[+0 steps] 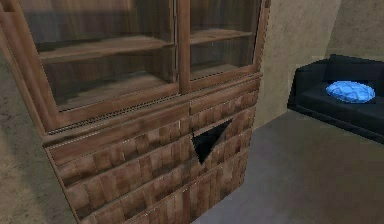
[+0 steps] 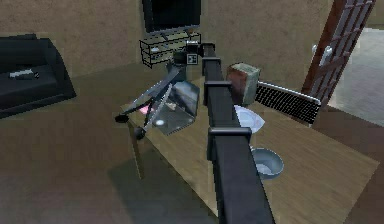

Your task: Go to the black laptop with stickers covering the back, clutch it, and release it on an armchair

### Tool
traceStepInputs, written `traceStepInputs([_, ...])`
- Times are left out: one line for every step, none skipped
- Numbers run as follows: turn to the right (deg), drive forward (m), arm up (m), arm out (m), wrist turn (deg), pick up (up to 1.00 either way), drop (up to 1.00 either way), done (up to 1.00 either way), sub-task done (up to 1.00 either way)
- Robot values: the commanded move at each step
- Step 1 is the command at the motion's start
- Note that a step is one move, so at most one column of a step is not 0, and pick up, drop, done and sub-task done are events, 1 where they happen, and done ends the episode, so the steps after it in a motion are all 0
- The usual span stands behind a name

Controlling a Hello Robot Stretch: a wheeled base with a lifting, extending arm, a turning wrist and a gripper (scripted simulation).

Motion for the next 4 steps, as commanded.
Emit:
traceStepInputs([0.0,0.00,0.00,0.00,45.0,0.00,0.00,0.00,0.00])
traceStepInputs([0.0,0.00,0.00,0.00,45.0,0.00,0.00,0.00,0.00])
traceStepInputs([0.0,0.00,0.00,0.00,12.0,0.00,0.00,0.00,0.00])
traceStepInputs([0.0,0.00,-0.30,0.00,0.0,0.00,0.00,0.00,0.00])
